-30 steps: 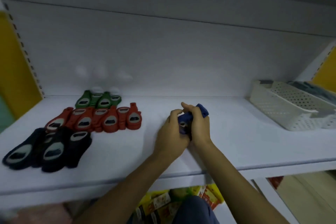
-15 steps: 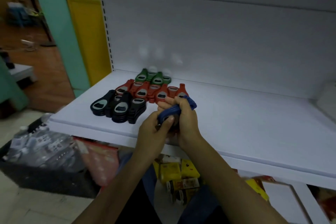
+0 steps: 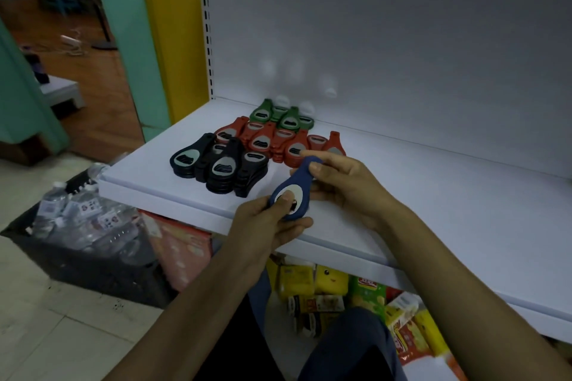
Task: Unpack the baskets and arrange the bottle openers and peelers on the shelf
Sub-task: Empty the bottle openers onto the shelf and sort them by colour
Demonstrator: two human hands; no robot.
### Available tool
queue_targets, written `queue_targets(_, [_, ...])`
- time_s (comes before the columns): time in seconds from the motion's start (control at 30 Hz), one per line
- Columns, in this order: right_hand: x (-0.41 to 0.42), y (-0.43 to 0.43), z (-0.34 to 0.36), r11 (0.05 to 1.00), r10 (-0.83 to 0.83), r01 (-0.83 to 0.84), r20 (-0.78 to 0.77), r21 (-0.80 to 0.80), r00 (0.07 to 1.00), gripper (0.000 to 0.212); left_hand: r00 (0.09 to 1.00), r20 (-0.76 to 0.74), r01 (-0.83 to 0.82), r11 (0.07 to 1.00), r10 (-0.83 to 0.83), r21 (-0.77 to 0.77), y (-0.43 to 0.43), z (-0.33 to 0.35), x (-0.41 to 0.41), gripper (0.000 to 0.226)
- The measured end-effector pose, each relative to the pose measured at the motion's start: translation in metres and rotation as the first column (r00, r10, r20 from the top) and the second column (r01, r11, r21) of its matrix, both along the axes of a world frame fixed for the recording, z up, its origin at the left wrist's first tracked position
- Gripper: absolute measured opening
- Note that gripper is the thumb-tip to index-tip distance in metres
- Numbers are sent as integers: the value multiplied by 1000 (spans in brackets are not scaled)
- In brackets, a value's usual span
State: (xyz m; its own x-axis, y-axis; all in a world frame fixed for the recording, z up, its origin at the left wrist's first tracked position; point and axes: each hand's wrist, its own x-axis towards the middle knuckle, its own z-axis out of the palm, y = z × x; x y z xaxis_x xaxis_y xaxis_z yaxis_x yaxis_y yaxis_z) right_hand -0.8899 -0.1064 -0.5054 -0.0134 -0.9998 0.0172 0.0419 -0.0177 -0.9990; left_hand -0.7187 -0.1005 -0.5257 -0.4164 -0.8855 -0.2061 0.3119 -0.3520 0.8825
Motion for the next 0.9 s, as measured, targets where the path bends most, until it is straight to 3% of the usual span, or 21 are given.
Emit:
queue_targets(0.13, [-2,-1,5,994,-34,41,-64,100,997,26,995,96,-4,997,11,-72,-2,0,-2,10])
queue_targets(0.2, [-2,1,11,995,-37,58,-254,75,966,24,991,127,-17,993,32,-113,-1,-1,-2,10])
queue_targets(0.23, [-3,1,16,998,-66,66,-418,-16,906,25,991,129,-28,992,43,-119,-1,-1,-2,10])
queue_targets(0.3, [-8,4,27,960,-162,-70,-739,-272,654,32,990,128,-38,992,54,-121,0,-1,-3,11])
queue_targets(0.33, [-10,4,33,926,-184,-200,-845,-321,502,36,990,131,-40,992,56,-122,0,-1,-3,11])
queue_targets(0.4, [-11,3,42,893,-176,-385,-968,-233,178,45,987,147,-39,990,59,-133,1,2,-4,11])
queue_targets(0.47, [-4,-4,44,878,-199,-461,-974,-129,-105,41,981,189,-14,988,43,-151,2,4,-6,9])
queue_targets(0.53, [7,-11,41,855,-207,-515,-949,-57,-238,24,972,235,15,985,26,-170,2,5,-6,9])
queue_targets(0.67, [6,-17,37,864,-123,-502,-957,27,-262,11,942,336,102,967,-18,-235,-1,6,-3,14])
queue_targets(0.8, [-1,-14,32,895,41,-435,-990,96,-134,15,911,408,166,958,-59,-233,-6,8,-5,15])
queue_targets(0.87, [-4,-14,30,907,36,-413,-991,85,-126,13,846,532,226,927,-34,-300,-9,9,-6,22])
queue_targets(0.9, [-6,-15,29,910,20,-407,-990,75,-139,12,772,635,279,884,26,-375,-11,8,-7,26])
